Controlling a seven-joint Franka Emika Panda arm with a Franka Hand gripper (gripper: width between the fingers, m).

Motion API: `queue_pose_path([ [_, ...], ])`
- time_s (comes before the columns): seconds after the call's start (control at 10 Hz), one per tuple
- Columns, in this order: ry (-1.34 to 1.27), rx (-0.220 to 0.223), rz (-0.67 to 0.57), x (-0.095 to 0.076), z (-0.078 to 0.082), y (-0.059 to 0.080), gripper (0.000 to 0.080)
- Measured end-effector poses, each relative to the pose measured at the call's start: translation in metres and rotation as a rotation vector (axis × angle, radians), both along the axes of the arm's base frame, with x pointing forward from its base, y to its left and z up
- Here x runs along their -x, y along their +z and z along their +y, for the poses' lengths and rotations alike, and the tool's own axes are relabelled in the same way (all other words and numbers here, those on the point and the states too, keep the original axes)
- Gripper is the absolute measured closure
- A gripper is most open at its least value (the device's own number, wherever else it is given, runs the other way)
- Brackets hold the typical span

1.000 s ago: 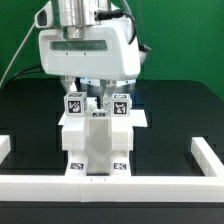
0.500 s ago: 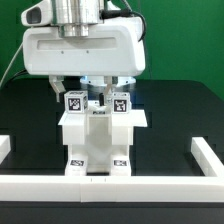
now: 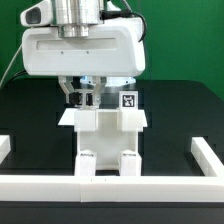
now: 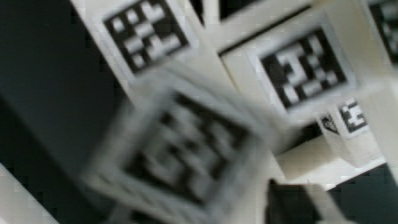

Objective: Assemble chair

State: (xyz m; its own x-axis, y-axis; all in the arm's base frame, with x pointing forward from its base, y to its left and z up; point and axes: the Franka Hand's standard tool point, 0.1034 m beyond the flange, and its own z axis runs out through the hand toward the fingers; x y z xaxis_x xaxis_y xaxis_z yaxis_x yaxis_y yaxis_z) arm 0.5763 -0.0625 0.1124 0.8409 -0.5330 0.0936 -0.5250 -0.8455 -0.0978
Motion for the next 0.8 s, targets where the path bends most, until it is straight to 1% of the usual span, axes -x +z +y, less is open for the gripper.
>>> queue_pose_path([
  [0.1, -0.089, -0.012, 0.003, 0.0, 0.0, 0.0, 0.0725],
  [0.2, -0.154, -0.021, 0.006, 0.0, 0.0, 0.0, 0.0775],
  [0.5, -0.302, -0.039, 0.007, -0.002, 0.001, -0.001, 0.0798],
  [0.7, -0.297, -0.037, 0.005, -0.004, 0.003, -0.001, 0.0798],
  [0.8, -0.293, -0.034, -0.007, -0.017, 0.008, -0.002, 0.0798],
])
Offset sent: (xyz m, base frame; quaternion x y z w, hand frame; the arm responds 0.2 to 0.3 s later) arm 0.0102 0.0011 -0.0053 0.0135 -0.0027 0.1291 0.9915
